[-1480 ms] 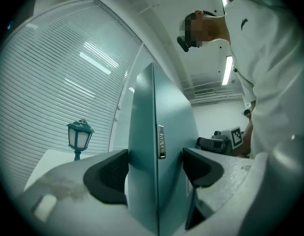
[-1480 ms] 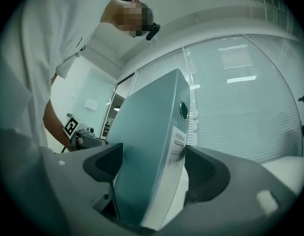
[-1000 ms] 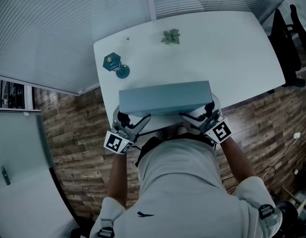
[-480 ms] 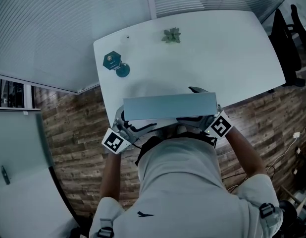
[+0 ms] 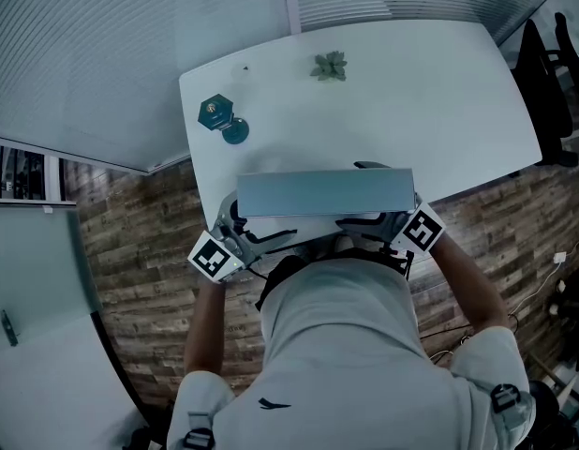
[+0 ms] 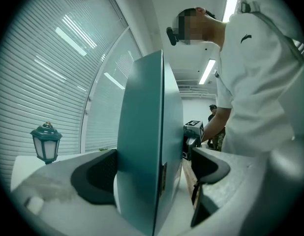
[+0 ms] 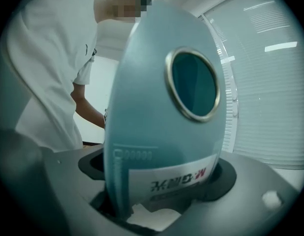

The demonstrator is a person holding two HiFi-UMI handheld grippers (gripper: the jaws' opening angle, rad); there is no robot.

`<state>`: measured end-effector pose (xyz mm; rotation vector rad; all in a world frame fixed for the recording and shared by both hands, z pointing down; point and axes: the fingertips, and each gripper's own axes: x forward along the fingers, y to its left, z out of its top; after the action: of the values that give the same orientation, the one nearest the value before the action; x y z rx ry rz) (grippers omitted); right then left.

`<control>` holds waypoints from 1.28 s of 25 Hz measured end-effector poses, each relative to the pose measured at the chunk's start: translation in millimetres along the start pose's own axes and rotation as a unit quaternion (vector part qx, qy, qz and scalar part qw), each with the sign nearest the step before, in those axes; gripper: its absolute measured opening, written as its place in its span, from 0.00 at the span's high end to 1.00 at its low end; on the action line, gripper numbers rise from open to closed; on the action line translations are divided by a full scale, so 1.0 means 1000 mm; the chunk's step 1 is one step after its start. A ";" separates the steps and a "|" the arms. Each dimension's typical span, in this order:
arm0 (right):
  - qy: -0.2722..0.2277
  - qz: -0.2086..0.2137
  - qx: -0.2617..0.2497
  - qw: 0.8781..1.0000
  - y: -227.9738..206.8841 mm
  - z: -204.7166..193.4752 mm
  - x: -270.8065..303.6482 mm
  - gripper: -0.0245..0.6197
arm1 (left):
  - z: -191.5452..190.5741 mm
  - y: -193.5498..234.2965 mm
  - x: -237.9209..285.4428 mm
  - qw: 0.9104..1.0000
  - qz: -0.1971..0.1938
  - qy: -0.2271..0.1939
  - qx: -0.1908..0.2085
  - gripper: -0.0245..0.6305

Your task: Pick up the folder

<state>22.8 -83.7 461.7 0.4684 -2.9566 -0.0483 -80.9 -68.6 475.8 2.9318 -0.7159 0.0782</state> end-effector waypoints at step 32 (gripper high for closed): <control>0.048 0.045 -0.008 0.998 -0.006 -0.005 0.006 0.26 | 0.013 -0.019 0.021 0.999 0.023 -0.016 0.019 0.44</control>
<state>19.5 -91.3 466.8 0.3253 -2.8769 -0.0395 -53.1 -62.7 462.9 2.9599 -0.7942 0.0490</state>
